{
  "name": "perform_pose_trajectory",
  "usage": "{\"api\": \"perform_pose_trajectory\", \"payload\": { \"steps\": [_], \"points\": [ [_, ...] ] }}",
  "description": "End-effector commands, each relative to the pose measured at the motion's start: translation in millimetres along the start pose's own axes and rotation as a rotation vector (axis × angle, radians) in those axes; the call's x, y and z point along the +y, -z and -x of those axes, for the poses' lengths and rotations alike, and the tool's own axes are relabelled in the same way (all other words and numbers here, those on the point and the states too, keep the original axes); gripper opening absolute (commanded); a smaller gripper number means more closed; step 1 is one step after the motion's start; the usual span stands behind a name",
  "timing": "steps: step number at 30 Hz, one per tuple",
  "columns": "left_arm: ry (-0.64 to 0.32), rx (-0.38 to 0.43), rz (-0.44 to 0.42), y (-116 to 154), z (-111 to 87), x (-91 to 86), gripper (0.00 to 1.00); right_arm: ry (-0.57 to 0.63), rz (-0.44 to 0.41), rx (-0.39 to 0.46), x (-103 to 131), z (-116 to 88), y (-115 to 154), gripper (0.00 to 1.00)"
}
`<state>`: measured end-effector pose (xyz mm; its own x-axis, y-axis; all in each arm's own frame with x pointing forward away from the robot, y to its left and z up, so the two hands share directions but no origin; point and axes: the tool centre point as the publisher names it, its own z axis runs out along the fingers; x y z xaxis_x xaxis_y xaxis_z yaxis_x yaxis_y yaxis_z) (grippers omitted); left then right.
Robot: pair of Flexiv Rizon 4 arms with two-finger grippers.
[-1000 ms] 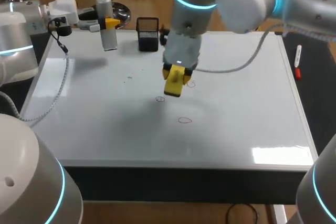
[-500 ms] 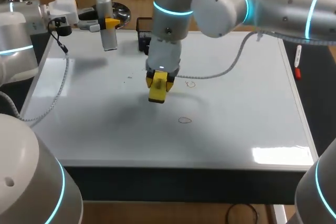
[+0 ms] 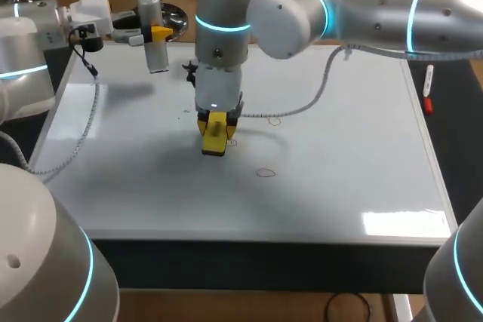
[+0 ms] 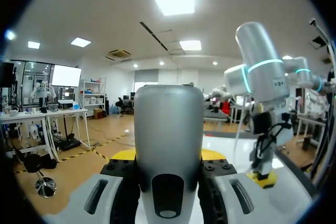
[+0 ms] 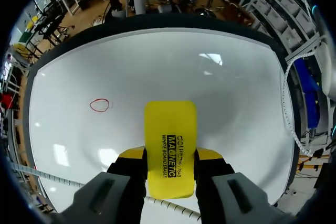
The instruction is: Pick up the inspection probe, press it on each red-marked spot on the whiteboard one by one, put down the probe, pick up the eraser, and wipe off all the red marks.
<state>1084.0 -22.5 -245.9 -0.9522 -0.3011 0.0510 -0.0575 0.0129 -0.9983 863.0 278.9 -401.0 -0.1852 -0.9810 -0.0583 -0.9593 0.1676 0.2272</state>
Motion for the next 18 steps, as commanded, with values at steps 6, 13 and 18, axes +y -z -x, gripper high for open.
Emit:
{"api": "perform_pose_trajectory", "payload": {
  "steps": [6, 13, 18],
  "points": [
    [0.0, 0.0, 0.001, 0, 0.0, -1.3, 0.0, -0.028, 0.009, 0.022, -3, 1, -10, 0.0],
    [0.0, 0.0, 0.001, 0, 0.0, -1.3, 0.0, -0.043, 0.008, 0.035, -4, 0, -18, 0.0],
    [0.0, 0.0, 0.001, 0, 0.0, -1.3, 0.0, -0.051, 0.0, 0.04, -6, -1, -21, 0.0]
  ]
}}
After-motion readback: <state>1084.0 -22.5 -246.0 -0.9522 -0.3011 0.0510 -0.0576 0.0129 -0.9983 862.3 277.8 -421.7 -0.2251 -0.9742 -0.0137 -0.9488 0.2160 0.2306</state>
